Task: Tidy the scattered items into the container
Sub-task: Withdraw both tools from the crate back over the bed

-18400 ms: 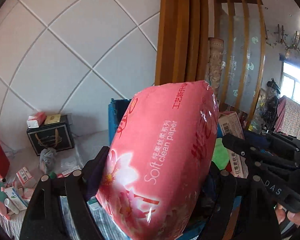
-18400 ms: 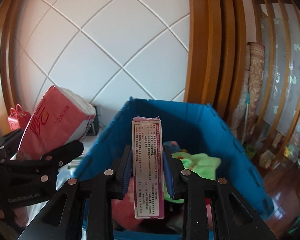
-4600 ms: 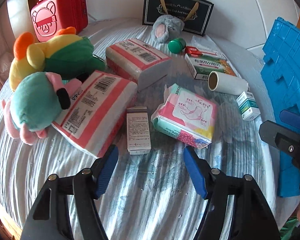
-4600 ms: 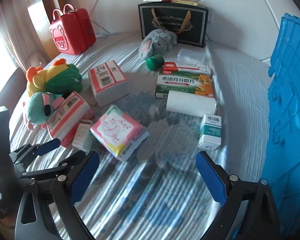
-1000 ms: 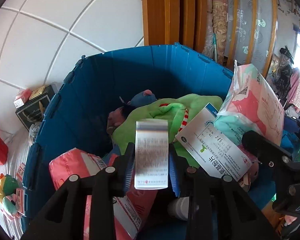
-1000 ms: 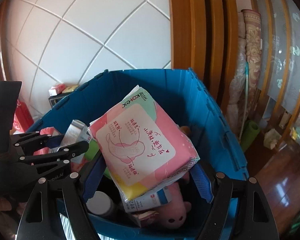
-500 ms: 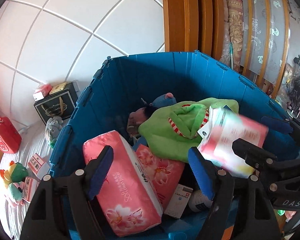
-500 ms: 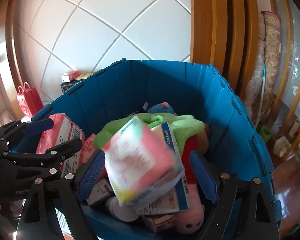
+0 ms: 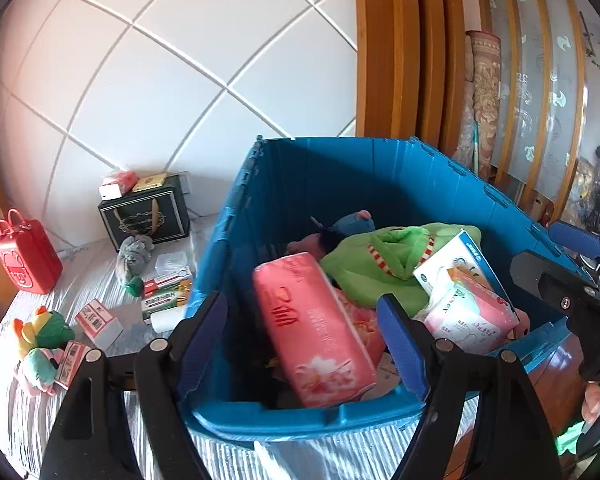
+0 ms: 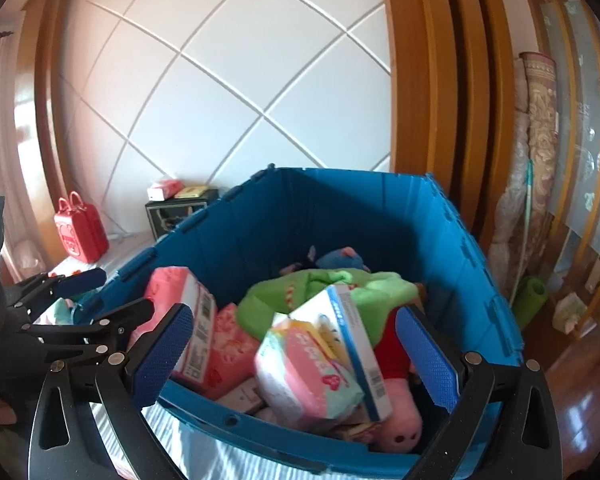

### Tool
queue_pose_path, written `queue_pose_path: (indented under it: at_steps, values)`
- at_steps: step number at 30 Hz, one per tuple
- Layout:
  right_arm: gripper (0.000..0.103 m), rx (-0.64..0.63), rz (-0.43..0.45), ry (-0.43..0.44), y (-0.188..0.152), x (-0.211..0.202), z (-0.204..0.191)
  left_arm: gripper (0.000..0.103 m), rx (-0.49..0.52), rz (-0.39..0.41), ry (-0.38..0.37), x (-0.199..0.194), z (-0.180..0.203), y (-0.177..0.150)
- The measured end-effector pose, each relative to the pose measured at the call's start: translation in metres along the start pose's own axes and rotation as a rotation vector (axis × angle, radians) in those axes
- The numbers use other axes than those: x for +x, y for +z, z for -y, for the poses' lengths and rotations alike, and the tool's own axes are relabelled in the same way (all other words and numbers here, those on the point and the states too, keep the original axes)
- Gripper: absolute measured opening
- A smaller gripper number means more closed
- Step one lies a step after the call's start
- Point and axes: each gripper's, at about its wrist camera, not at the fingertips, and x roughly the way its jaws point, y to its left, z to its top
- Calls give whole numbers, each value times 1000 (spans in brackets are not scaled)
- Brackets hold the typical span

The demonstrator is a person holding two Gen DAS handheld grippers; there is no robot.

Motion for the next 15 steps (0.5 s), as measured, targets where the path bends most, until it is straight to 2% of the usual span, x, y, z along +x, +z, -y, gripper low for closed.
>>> queue_pose_path:
  at_steps: [7, 15]
  values:
    - [103, -77, 57, 122, 18, 5, -89, 80, -122, 40, 116, -23, -108, -16]
    - [103, -120, 93, 223, 34, 41, -245, 80, -217, -19, 222, -20, -288, -62]
